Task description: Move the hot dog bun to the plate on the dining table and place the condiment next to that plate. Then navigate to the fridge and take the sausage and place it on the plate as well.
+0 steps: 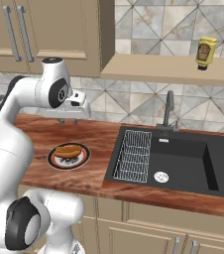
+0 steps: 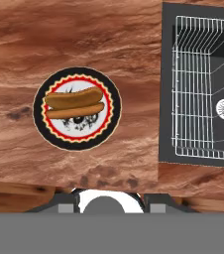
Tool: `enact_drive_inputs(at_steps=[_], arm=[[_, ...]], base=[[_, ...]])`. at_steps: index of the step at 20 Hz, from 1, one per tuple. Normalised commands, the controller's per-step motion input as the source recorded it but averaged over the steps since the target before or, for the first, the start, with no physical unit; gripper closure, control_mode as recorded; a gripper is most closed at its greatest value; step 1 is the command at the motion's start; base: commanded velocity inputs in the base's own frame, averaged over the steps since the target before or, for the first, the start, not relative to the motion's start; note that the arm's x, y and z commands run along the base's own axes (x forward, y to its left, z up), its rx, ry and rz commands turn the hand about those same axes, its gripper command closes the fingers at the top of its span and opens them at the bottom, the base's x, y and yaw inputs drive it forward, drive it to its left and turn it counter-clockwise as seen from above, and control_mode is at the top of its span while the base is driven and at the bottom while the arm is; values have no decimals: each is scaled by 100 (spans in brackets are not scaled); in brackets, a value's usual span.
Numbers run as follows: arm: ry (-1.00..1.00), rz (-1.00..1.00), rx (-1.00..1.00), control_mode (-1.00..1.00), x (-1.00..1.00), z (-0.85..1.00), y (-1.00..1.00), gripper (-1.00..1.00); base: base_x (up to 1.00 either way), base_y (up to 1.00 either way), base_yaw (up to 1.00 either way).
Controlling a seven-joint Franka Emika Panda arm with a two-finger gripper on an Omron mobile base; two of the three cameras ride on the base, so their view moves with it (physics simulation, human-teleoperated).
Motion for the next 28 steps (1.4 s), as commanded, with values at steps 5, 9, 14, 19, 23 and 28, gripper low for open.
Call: enact_drive_inputs(at_steps=[5, 9, 14, 19, 23, 28], arm=[[3, 0, 0, -100, -17, -18, 16, -100], [6, 0, 0, -100, -11, -38, 38, -100], [-7, -16, 3, -100, -1, -53, 24, -100], [-7, -27, 10, -100, 12, -65, 15, -100], [-7, -26, 8, -100, 31, -49, 14, -100], [0, -25, 2, -100, 43, -41, 11, -100]], base=[[0, 0, 0], [0, 0, 0], [0, 0, 0], [0, 0, 0], [0, 0, 0], [0, 0, 0]])
